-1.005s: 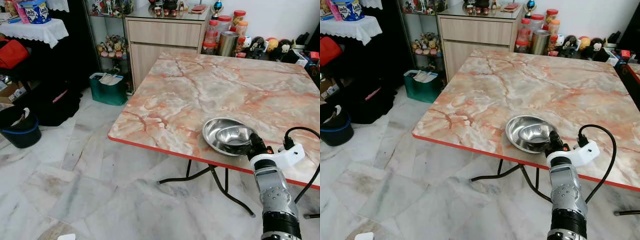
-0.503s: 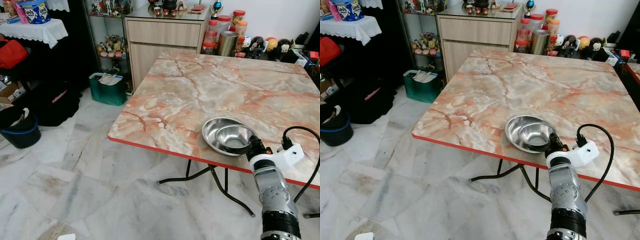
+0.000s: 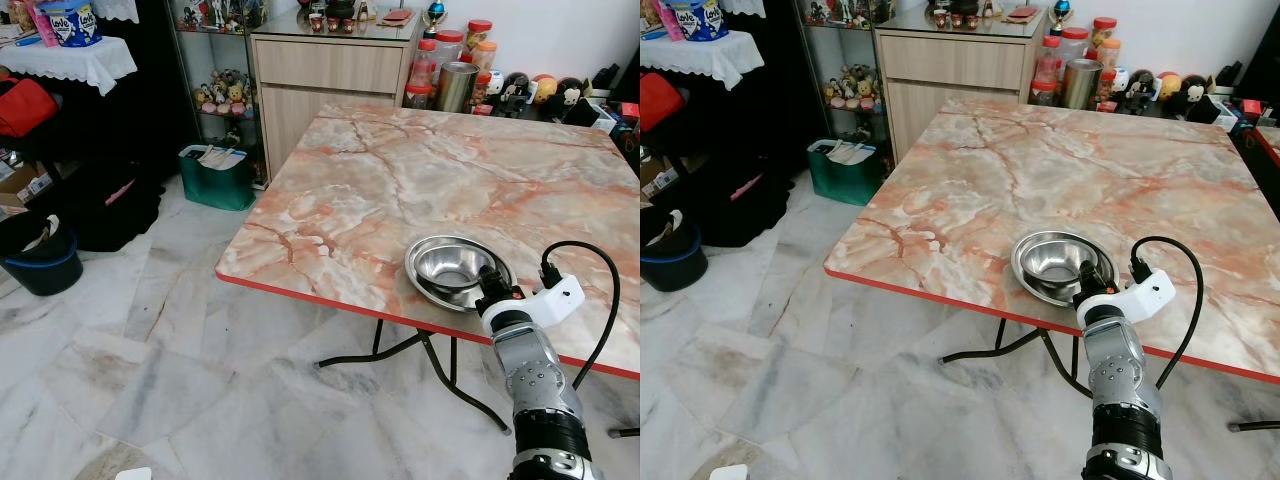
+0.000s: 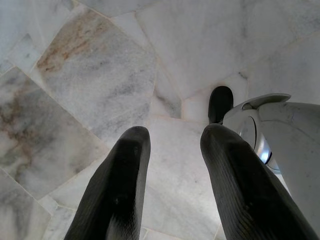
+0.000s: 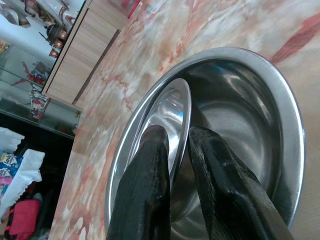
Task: Setting the table
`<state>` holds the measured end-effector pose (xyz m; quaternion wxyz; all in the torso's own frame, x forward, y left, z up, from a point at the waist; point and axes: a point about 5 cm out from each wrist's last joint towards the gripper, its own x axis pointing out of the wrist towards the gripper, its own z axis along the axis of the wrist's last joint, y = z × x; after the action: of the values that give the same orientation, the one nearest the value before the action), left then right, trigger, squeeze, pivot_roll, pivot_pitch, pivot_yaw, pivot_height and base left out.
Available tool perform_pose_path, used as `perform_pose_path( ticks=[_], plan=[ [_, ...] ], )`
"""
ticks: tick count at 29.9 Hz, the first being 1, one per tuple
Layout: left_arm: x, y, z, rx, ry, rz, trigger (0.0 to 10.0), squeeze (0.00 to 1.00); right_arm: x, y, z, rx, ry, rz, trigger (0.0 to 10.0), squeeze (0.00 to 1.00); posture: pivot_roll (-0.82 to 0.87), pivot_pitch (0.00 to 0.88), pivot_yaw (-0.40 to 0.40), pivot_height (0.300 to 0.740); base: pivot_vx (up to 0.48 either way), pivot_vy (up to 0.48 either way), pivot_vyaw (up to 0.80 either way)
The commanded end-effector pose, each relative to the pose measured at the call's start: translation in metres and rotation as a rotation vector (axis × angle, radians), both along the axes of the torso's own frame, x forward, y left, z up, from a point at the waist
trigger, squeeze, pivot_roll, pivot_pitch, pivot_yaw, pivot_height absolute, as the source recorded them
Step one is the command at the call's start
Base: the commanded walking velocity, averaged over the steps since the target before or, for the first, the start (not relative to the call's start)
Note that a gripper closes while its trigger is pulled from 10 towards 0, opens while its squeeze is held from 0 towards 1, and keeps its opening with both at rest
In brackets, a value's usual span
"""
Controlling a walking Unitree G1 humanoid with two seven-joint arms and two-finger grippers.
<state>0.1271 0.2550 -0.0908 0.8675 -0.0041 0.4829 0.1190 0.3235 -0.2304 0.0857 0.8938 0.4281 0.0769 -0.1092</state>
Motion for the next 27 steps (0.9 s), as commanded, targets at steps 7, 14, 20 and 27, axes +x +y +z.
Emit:
perform_pose_path(
  ticks=[7, 14, 20, 27],
  plan=[
    [-0.003, 0.002, -0.001, -0.010, 0.020, -0.005, 10.0, 0.00, -0.002, -0.004, 0.018, -0.071, 0.051, -0.087, 10.0, 0.00, 0.04, 0.000, 0.001, 0.732, 0.000, 0.000, 0.00],
    [-0.002, 0.002, 0.000, -0.012, 0.020, -0.008, 10.0, 0.00, 0.000, -0.006, 0.043, -0.161, 0.052, -0.149, 10.0, 0.00, 0.04, 0.000, 0.005, 0.732, 0.000, 0.000, 0.00],
    [-0.002, 0.002, 0.000, -0.010, 0.015, -0.003, 10.0, 0.00, 0.003, -0.003, 0.055, -0.334, 0.039, -0.123, 10.0, 0.00, 0.04, 0.000, -0.003, 0.732, 0.000, 0.000, 0.00],
    [-0.002, 0.002, 0.000, 0.002, -0.002, 0.015, 10.0, 0.00, 0.002, 0.015, 0.057, -0.834, -0.041, 0.031, 10.0, 0.00, 0.04, 0.000, -0.002, 0.732, 0.000, 0.000, 0.00]
  ],
)
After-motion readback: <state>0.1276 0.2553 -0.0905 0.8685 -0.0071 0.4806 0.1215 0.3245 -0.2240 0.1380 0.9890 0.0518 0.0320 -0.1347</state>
